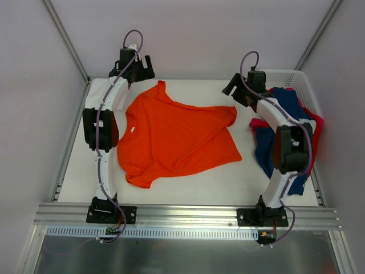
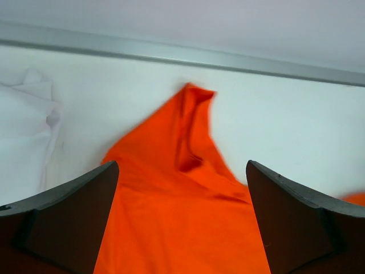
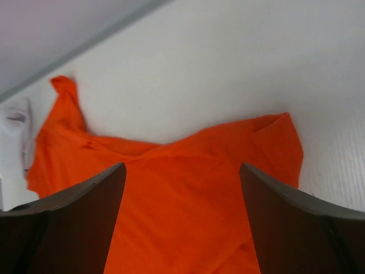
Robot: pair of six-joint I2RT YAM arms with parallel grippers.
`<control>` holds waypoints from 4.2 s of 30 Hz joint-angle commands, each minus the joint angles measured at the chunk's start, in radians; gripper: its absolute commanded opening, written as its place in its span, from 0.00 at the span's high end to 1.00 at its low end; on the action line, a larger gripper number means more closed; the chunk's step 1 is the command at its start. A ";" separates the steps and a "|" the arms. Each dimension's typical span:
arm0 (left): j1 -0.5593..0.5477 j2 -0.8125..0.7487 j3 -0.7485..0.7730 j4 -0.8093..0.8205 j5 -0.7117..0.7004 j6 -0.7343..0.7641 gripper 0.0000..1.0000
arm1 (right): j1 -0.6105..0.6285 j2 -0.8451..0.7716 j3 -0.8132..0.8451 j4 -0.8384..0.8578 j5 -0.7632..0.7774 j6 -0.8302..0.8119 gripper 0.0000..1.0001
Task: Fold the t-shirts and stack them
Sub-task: Flatten the tshirt out
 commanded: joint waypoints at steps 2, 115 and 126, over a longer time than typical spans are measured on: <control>-0.061 -0.434 -0.274 0.086 -0.010 -0.017 0.04 | 0.061 -0.414 -0.153 -0.160 0.210 -0.041 0.14; -0.088 -0.683 -1.205 0.110 -0.174 -0.067 0.06 | 0.350 -1.582 -0.877 -0.953 0.594 0.364 0.01; -0.034 -0.590 -1.080 0.008 -0.226 -0.031 0.05 | 0.350 -1.609 -0.851 -0.989 0.601 0.358 0.00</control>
